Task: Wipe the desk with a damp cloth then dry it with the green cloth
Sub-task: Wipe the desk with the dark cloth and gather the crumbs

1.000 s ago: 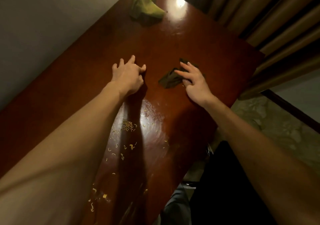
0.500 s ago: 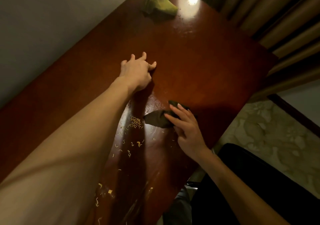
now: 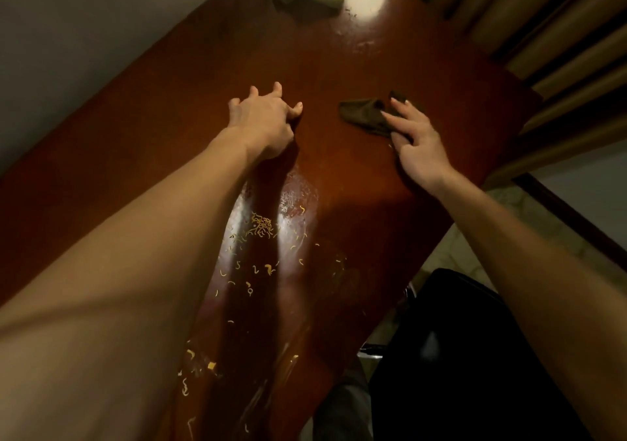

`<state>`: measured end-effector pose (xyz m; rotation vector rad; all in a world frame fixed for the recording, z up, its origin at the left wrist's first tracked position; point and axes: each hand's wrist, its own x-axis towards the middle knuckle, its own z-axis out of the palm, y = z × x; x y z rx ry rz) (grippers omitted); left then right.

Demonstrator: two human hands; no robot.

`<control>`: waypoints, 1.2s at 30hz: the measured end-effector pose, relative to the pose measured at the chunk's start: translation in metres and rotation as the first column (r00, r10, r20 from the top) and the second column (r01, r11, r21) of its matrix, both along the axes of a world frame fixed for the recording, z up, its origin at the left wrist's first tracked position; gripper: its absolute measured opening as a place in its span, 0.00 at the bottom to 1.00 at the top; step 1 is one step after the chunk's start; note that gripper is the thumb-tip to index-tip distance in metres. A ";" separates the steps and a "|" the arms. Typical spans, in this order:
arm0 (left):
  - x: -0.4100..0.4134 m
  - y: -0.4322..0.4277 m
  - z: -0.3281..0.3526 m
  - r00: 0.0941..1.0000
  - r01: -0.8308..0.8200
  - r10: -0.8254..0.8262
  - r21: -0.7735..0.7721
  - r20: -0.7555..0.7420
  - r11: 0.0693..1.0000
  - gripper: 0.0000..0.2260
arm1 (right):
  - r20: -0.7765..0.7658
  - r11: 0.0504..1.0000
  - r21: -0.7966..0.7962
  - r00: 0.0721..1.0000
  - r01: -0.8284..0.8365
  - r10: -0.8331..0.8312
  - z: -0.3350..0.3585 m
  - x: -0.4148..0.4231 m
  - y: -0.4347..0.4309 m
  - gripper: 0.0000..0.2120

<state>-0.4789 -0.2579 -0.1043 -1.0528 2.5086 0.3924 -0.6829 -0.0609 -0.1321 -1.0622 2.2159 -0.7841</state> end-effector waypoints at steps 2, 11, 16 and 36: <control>0.000 0.000 0.001 1.000 -0.001 0.001 0.012 0.007 1.000 0.25 | -0.040 1.000 -0.009 0.999 -0.013 0.013 -0.003 0.012 0.025 0.22; 0.001 0.010 0.011 0.993 0.057 -0.057 -0.004 0.100 0.998 0.29 | 0.029 0.988 -0.042 0.989 0.148 -0.146 -0.017 0.172 0.122 0.30; 0.006 0.008 0.008 0.987 0.119 -0.113 -0.048 0.115 0.992 0.32 | 0.095 0.986 -0.062 0.984 0.154 -0.148 -0.017 0.203 0.132 0.30; 0.008 0.011 0.004 0.992 0.098 -0.094 -0.040 0.087 0.994 0.31 | 0.012 0.806 -0.134 0.815 0.576 -0.580 -0.023 0.287 0.087 0.24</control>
